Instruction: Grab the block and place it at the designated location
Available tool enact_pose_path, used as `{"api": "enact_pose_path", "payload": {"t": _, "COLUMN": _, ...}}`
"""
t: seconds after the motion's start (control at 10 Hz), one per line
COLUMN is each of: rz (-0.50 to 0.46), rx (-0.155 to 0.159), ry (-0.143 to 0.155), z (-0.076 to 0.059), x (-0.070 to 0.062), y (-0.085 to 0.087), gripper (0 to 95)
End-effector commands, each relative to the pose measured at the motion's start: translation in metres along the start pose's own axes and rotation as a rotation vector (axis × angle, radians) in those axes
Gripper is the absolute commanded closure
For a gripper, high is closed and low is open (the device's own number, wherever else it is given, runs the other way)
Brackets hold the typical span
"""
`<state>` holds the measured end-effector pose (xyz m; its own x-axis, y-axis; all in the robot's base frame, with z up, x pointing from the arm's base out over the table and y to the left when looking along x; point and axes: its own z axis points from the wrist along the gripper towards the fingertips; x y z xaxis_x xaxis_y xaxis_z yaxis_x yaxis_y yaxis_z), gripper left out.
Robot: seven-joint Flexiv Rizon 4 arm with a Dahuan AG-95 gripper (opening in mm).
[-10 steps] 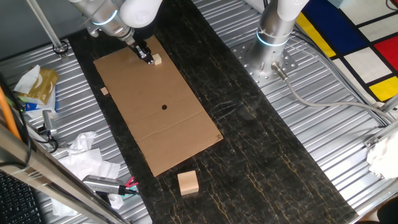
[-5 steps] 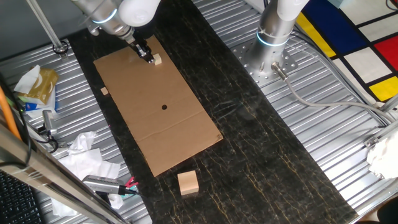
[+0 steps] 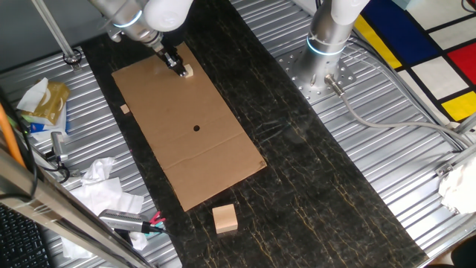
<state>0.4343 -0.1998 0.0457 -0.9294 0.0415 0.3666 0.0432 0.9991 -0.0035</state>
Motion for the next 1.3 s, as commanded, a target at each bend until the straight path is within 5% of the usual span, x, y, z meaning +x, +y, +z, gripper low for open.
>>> {"api": "enact_pose_path", "payload": {"t": 0.1, "rz": -0.002, "rx": 0.000, "ry": -0.002, "z": 0.0018, "x": 0.0010, "y": 0.0002, "gripper": 57.0}}
{"api": "enact_pose_path", "payload": {"t": 1.3, "rz": 0.003, "rx": -0.031, "ry": -0.002, "z": 0.0063, "x": 0.0038, "y": 0.0012, "gripper": 57.0}}
